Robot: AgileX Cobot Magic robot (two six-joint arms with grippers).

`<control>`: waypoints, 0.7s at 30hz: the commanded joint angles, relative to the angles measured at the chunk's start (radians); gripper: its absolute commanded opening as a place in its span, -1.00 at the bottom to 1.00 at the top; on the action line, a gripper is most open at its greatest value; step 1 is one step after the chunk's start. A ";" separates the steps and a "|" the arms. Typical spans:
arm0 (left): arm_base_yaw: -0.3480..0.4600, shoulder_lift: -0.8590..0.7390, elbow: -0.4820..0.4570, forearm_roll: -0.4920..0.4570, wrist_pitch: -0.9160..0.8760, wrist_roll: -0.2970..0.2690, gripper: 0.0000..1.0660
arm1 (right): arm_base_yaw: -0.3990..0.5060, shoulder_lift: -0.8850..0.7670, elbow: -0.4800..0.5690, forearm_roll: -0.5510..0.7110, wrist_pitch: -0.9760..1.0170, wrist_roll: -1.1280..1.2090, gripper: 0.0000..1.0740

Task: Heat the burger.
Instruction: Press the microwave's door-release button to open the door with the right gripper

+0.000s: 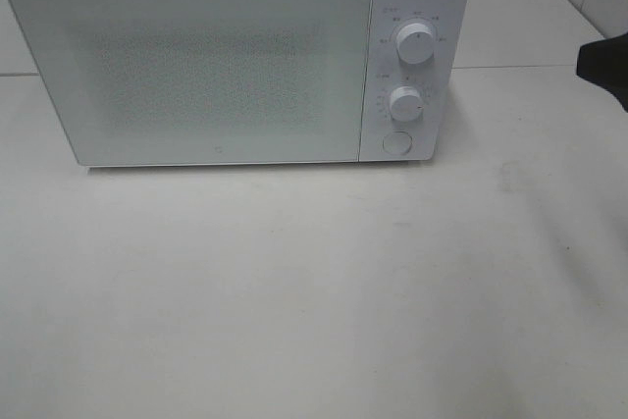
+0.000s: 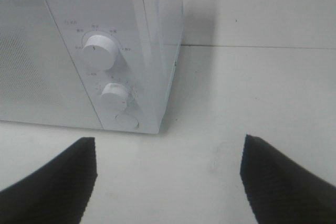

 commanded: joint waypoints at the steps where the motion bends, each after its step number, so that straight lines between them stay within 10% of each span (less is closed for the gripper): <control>1: 0.003 -0.007 0.003 -0.001 -0.013 -0.005 0.88 | -0.006 0.052 -0.004 0.001 -0.144 -0.001 0.40; 16: 0.003 -0.007 0.003 -0.001 -0.013 -0.005 0.88 | -0.003 0.236 0.164 0.002 -0.793 -0.005 0.40; 21: 0.003 -0.007 0.003 -0.001 -0.013 -0.005 0.88 | 0.143 0.352 0.217 0.177 -0.978 -0.153 0.40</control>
